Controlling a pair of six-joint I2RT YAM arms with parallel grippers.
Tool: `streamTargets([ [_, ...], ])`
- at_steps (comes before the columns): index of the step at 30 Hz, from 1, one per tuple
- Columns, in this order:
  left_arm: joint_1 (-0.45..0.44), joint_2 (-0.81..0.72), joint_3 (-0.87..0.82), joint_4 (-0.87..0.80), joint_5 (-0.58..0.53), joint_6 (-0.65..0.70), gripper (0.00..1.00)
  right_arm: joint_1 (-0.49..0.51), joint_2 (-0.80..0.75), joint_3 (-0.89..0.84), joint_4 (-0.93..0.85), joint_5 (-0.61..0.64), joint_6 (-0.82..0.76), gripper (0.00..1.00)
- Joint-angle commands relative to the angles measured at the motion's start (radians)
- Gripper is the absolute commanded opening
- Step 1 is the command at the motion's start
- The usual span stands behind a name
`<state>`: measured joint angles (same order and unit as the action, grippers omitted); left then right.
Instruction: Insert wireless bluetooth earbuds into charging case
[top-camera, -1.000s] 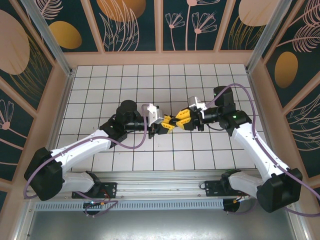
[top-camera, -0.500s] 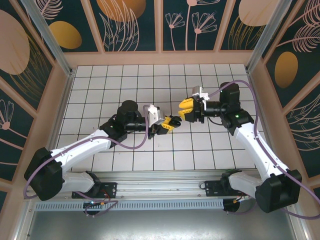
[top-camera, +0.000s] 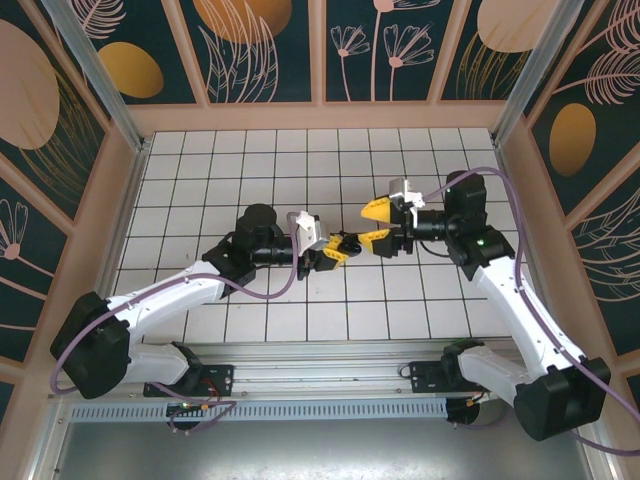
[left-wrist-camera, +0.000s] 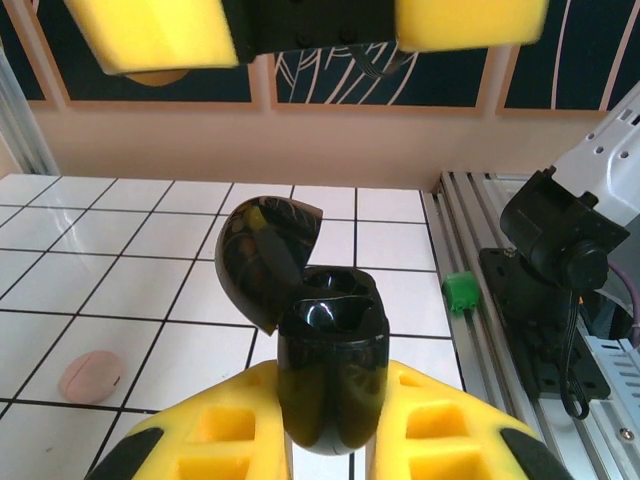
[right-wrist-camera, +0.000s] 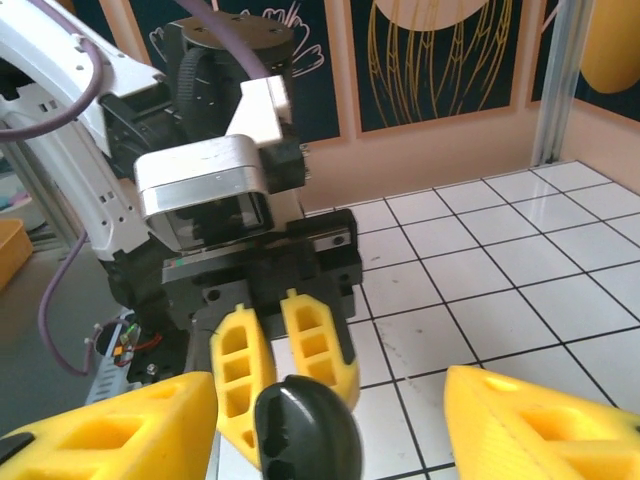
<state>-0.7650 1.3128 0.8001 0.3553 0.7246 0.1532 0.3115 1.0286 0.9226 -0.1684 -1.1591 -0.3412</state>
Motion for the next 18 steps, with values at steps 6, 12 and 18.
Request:
streamTargets([
  [6, -0.003, 0.005, 0.010, 0.077, 0.048, -0.028, 0.14, 0.012, 0.024, -0.012, -0.041, -0.065, -0.035, 0.63],
  [12, -0.003, 0.004, 0.017, 0.089, 0.056, -0.037, 0.14, 0.015, 0.063, 0.018, -0.095, -0.091, -0.081, 0.61],
  [18, -0.002, 0.001, 0.022, 0.097, 0.069, -0.039, 0.14, 0.017, 0.082, 0.016, -0.050, -0.099, -0.058, 0.59],
])
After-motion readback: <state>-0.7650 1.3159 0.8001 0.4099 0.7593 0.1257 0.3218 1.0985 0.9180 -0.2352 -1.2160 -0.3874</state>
